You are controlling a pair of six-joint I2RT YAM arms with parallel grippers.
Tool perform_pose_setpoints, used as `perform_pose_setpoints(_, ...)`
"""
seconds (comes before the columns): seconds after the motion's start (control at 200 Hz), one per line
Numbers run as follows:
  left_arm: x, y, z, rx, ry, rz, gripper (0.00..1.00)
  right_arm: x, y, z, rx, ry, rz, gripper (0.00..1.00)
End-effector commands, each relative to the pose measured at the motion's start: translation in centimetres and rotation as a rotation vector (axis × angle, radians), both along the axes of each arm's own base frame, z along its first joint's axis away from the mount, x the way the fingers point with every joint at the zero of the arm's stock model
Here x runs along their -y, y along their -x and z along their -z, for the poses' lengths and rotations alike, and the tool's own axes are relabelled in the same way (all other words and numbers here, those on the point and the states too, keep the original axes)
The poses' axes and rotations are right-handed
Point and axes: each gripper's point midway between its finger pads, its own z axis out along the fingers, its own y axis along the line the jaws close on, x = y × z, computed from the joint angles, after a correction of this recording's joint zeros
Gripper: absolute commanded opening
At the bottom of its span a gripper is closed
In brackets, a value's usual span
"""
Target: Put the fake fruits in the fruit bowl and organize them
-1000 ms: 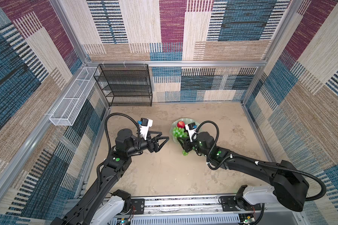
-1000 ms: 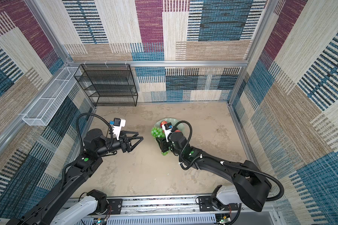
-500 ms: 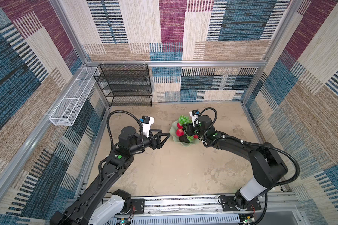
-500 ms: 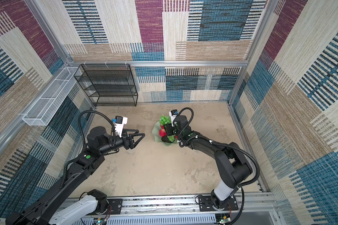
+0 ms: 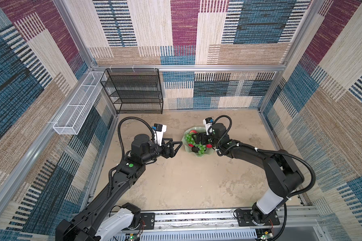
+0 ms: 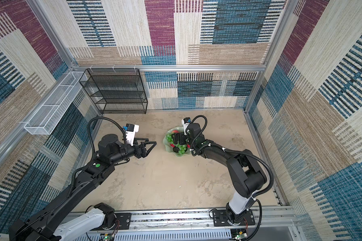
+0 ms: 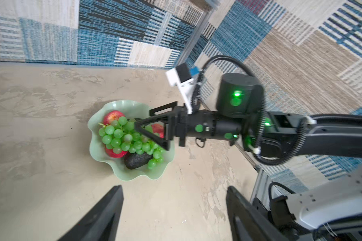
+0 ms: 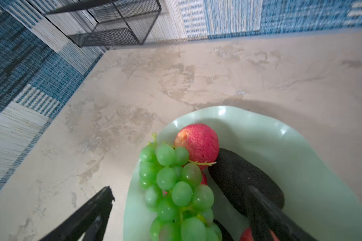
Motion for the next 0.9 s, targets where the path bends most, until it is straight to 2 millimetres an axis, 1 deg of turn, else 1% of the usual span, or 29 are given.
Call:
perform_pose_setpoints(0.0,-4.1,-2.8,1.9,-0.006,-0.158,-0.264,0.78,1.7,0.4,-4.5,0.165,-0.016,0.047,1.00)
perform_pose_setpoints(0.01,-4.8,-3.1,2.1,-0.009,-0.173,-0.304,0.78,1.9,0.5,-5.2,0.187,-0.020,0.053,1.00)
perform_pose_setpoints(0.015,-5.1,-3.2,2.3,-0.015,-0.183,-0.322,0.78,2.0,0.6,-5.4,0.195,-0.021,0.056,1.00)
perform_pose_setpoints(0.02,-5.4,-3.4,2.5,-0.019,-0.193,-0.343,0.78,2.2,0.8,-5.1,0.195,-0.018,0.059,1.00)
perform_pose_setpoints(0.045,-6.9,-3.8,3.0,-0.034,-0.233,-0.423,0.79,2.8,1.2,-6.3,0.242,-0.024,0.073,1.00)
perform_pose_setpoints(0.08,-9.2,-4.3,3.7,-0.033,-0.306,-0.538,0.81,3.9,1.9,-6.8,0.292,-0.016,0.095,1.00)
perform_pose_setpoints(0.105,-10.2,-4.4,4.2,-0.025,-0.355,-0.585,0.81,4.8,2.3,-7.3,0.325,-0.011,0.117,1.00)
perform_pose_setpoints(0.14,-11.6,-4.5,4.5,-0.008,-0.418,-0.644,0.83,6.1,2.8,-7.5,0.357,0.003,0.148,1.00)
perform_pose_setpoints(0.165,-12.2,-4.6,4.6,0.010,-0.456,-0.667,0.84,7.1,3.1,-7.6,0.377,0.012,0.167,1.00)
perform_pose_setpoints(0.225,-13.4,-4.8,4.8,0.072,-0.527,-0.708,0.85,9.5,3.7,-7.3,0.402,0.040,0.230,1.00)
perform_pose_setpoints(0.316,-15.5,-5.1,5.2,0.180,-0.544,-0.814,0.89,13.5,4.1,-6.7,0.419,0.078,0.343,1.00)
perform_pose_setpoints(0.326,-15.8,-5.0,5.6,0.183,-0.547,-0.821,0.89,13.9,4.1,-6.5,0.420,0.084,0.356,1.00)
perform_pose_setpoints(0.361,-16.6,-5.1,6.1,0.199,-0.530,-0.840,0.90,15.4,4.2,-6.1,0.426,0.106,0.405,1.00)
perform_pose_setpoints(0.441,-18.9,-4.9,8.2,0.165,-0.513,-0.875,0.91,18.8,4.4,-4.9,0.436,0.170,0.533,1.00)
perform_pose_setpoints(0.496,-20.3,-4.7,9.1,0.165,-0.537,-0.914,0.92,20.6,4.6,-4.0,0.442,0.195,0.588,1.00)
perform_pose_setpoints(0.601,-22.5,-4.7,11.1,0.189,-0.590,-0.952,0.94,22.7,5.4,-3.3,0.519,0.208,0.638,1.00)
perform_pose_setpoints(0.681,-23.8,-4.9,13.4,0.160,-0.569,-0.940,0.95,24.2,5.1,-2.3,0.524,0.240,0.675,1.00)
perform_pose_setpoints(0.706,-24.2,-4.9,14.5,0.132,-0.567,-0.938,0.96,24.4,5.0,-2.0,0.533,0.246,0.675,1.00)
perform_pose_setpoints(0.716,-24.5,-5.1,14.4,0.141,-0.552,-0.948,0.97,24.5,4.9,-1.8,0.533,0.260,0.673,1.00)
perform_pose_setpoints(0.741,-25.0,-5.3,15.0,0.127,-0.532,-0.965,0.98,24.6,4.6,-1.4,0.519,0.287,0.668,1.00)
perform_pose_setpoints(0.766,-25.3,-5.7,14.8,0.139,-0.517,-0.979,0.99,24.7,4.7,-1.4,0.537,0.300,0.660,1.00)
perform_pose_setpoints(0.811,-25.1,-6.2,15.1,0.112,-0.495,-0.956,0.99,24.8,5.2,-1.4,0.577,0.310,0.654,1.00)
perform_pose_setpoints(0.847,-25.1,-6.7,15.4,0.102,-0.480,-0.946,0.99,25.0,5.6,-1.0,0.585,0.304,0.648,1.00)
perform_pose_setpoints(0.897,-25.0,-7.6,15.2,0.137,-0.471,-0.937,0.99,24.9,5.8,-0.2,0.582,0.289,0.624,1.00)
